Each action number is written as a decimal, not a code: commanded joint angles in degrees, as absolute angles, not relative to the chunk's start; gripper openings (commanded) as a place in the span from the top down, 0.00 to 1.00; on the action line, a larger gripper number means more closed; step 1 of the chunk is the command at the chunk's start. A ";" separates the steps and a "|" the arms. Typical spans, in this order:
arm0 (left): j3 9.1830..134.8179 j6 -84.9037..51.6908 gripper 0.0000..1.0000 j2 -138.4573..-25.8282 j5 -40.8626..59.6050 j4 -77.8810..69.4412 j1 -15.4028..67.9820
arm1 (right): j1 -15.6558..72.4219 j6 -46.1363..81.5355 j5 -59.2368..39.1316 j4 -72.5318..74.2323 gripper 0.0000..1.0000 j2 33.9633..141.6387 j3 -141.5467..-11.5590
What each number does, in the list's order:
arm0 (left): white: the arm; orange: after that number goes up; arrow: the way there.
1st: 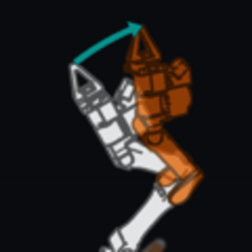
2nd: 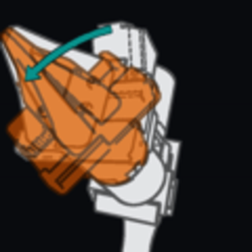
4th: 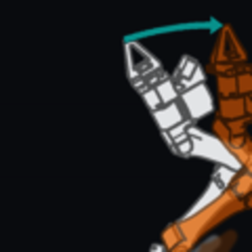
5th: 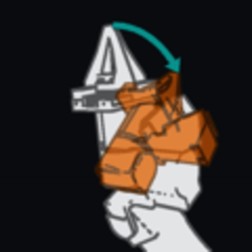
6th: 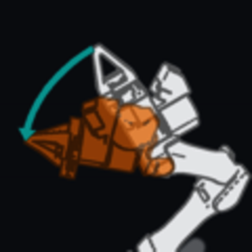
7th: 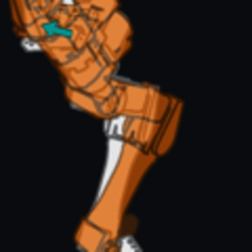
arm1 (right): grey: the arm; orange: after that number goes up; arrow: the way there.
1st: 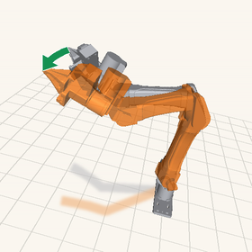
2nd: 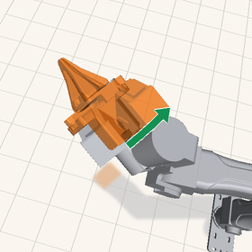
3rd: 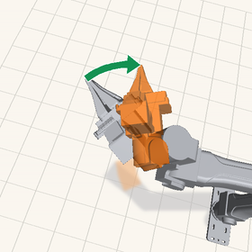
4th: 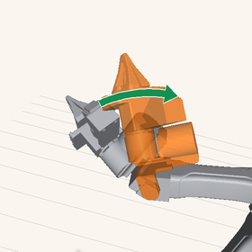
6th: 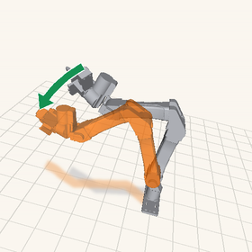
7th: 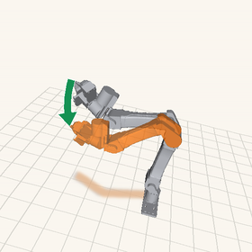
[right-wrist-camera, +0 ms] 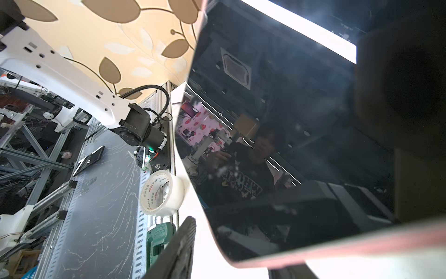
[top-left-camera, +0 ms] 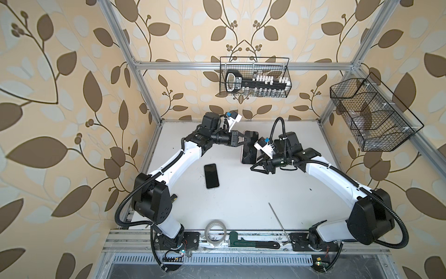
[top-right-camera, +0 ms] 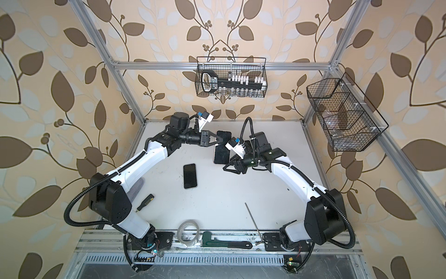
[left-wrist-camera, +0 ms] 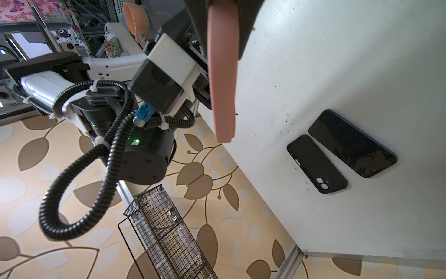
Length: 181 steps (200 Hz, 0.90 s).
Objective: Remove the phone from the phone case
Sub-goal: 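Hold the upright phone with the left gripper while the right pinches its lower edge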
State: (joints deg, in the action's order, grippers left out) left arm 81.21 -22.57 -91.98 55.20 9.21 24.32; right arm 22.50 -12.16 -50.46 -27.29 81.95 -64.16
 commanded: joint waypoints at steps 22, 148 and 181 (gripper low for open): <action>81.11 -21.45 1.00 -89.65 61.00 5.80 24.26 | 22.75 -15.77 -55.09 -29.40 0.63 82.93 -66.38; 82.36 -23.35 1.00 -91.41 60.55 4.60 24.26 | 21.75 -16.79 -58.68 -29.71 0.84 82.96 -65.92; 81.75 -24.14 1.00 -91.56 60.68 3.48 24.26 | 21.18 -16.61 -60.44 -29.10 0.85 82.75 -65.83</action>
